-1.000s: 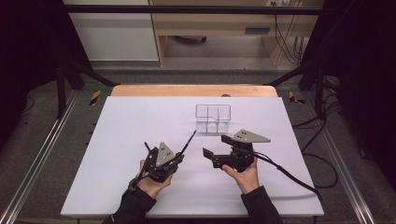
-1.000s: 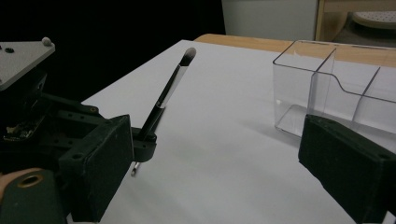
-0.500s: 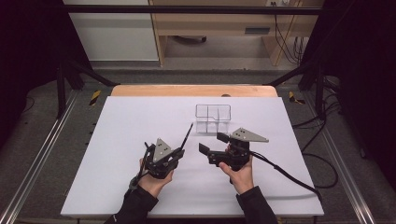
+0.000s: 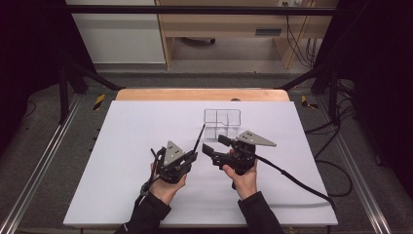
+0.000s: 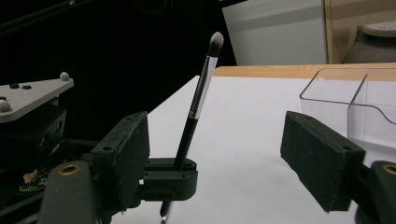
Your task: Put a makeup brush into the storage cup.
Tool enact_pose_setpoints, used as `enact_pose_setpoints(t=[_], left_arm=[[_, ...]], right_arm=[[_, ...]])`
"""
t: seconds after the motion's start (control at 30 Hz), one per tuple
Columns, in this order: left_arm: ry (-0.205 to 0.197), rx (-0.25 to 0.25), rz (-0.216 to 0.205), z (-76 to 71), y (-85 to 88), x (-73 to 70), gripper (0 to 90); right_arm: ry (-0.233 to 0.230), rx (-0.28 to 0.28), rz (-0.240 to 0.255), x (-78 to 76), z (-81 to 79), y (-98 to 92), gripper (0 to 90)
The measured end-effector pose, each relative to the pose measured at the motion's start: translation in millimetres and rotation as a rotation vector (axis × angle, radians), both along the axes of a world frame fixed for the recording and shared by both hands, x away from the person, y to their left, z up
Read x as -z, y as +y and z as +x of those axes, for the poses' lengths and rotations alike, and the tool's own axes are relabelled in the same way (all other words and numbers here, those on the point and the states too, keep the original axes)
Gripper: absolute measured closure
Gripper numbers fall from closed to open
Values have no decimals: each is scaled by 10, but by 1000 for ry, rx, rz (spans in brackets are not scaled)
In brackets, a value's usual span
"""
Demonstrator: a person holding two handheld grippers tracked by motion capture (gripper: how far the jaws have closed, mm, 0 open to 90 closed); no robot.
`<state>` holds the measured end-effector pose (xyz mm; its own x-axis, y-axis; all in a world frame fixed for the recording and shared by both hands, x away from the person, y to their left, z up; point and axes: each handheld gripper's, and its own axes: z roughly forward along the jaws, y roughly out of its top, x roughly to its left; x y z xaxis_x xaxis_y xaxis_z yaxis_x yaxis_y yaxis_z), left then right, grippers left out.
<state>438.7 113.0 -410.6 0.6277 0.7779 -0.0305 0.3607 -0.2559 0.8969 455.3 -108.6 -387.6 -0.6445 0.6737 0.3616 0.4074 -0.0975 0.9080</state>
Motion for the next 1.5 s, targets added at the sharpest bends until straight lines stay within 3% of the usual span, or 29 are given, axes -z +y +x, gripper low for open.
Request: enact_pose_setpoints(t=[0.73, 0.83, 1.0, 1.5], left_arm=[[4, 16, -31, -50, -264, 25, 828], [5, 19, -32, -66, -277, 25, 828], [0, 19, -40, -99, -300, 19, 828], [-13, 16, -43, -131, -287, 3, 828]], right_arm=[[49, -12, 42, 47, 53, 36, 491], [52, -12, 44, 47, 53, 36, 519], [69, -19, 73, 45, 57, 45, 643], [81, -24, 113, 39, 56, 43, 833]])
